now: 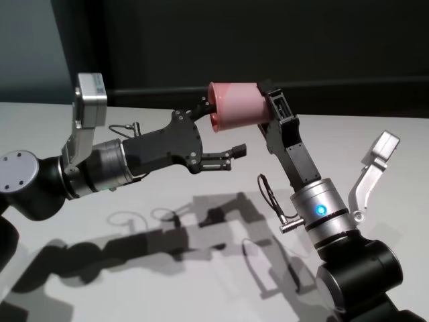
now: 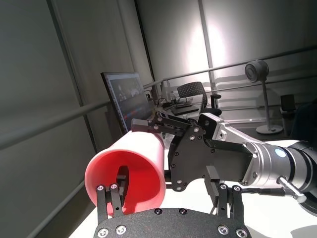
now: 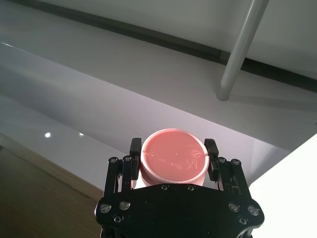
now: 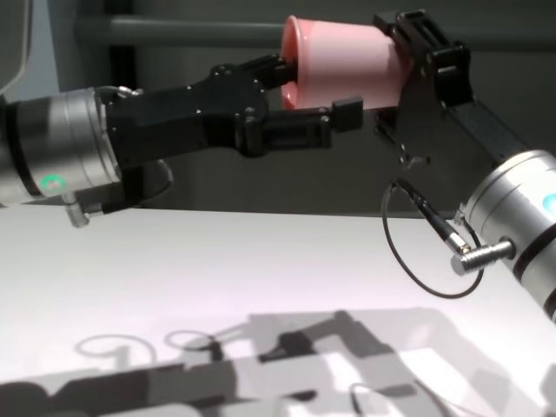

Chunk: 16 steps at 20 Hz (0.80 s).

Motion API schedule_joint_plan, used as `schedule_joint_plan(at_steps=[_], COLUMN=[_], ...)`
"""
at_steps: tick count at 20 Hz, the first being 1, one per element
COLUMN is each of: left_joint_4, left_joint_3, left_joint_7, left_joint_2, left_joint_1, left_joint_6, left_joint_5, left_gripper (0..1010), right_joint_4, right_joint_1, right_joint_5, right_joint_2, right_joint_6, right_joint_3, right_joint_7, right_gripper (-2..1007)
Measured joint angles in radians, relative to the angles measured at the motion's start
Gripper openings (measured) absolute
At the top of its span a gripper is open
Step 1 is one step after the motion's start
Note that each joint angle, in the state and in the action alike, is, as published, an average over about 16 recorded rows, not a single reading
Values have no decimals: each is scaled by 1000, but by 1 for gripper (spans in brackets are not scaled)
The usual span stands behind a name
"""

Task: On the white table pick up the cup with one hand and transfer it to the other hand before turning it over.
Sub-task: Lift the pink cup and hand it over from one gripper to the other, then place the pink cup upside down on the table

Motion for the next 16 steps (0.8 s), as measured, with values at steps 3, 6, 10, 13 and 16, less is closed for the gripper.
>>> schedule_joint_plan(at_steps=[3, 6, 10, 13, 16], left_joint_4=[-28, -62, -108, -141, -169], left_joint_3=[-11, -29, -66, -99, -135], left_joint_7=[5, 18, 59, 117, 194], left_joint_2=[30, 64, 106, 126, 136], left_joint_1=[24, 57, 113, 160, 209], left_joint_6=[3, 6, 8, 5, -1], left_joint_5=[-9, -20, -39, -48, -43], left_gripper=[1001, 1001, 1001, 1001, 1001], right_joint_4=[0, 0, 0, 0, 0], right_joint_1=[0, 0, 0, 0, 0], right_joint_5=[0, 0, 0, 0, 0], right_joint_2=[0, 0, 0, 0, 0], right_joint_6=[0, 0, 0, 0, 0], right_joint_3=[0, 0, 0, 0, 0], right_joint_7=[0, 0, 0, 0, 0], right_gripper=[738, 738, 738, 738, 738])
